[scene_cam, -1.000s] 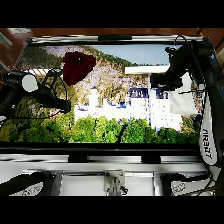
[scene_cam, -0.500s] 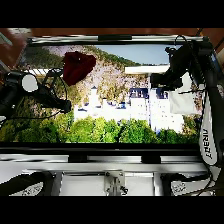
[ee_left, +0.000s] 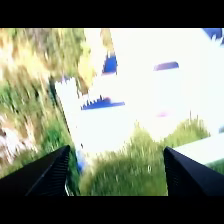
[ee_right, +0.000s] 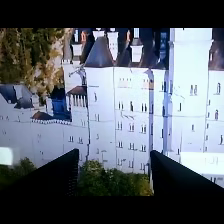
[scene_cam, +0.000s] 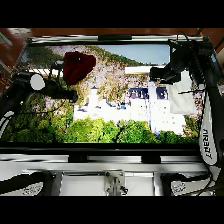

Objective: Fold the shirts.

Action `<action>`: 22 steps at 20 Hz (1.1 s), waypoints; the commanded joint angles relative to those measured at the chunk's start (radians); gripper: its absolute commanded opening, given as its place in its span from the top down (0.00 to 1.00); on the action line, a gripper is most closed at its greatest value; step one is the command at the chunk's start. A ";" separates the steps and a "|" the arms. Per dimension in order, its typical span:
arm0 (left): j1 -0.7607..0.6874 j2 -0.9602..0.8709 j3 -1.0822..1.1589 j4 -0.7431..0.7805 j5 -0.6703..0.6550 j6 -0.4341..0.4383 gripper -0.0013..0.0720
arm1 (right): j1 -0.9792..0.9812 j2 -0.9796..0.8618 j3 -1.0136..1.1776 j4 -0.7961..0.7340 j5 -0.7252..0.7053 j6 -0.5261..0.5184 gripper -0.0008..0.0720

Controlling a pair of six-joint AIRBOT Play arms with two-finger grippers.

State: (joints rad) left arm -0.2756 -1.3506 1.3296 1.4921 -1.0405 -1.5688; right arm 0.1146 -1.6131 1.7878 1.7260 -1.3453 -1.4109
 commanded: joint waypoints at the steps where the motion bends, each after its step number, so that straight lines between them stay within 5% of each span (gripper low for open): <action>1: 0.061 -0.110 0.135 0.066 0.280 -0.091 0.01 | 0.001 0.000 0.001 0.001 0.179 0.001 0.22; 10: 0.167 -0.618 0.581 0.066 0.186 -0.029 0.01 | 0.002 0.000 0.001 0.048 0.140 0.000 0.22; 19: 0.171 -0.715 0.585 0.064 0.286 -0.047 0.03 | 0.002 0.000 0.001 0.098 0.076 -0.001 0.22; 20: 0.172 -0.716 0.585 0.063 0.301 -0.052 0.11 | 0.002 0.000 0.001 0.099 0.076 -0.001 0.22; 22: 0.171 -0.723 0.585 0.063 0.302 -0.072 0.12 | 0.002 0.000 0.001 0.098 0.074 -0.001 0.22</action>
State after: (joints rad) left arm -0.1051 -2.0590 1.9129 1.5551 -0.7647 -1.6169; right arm 0.1158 -1.6135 1.7878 1.8187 -1.2594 -1.4124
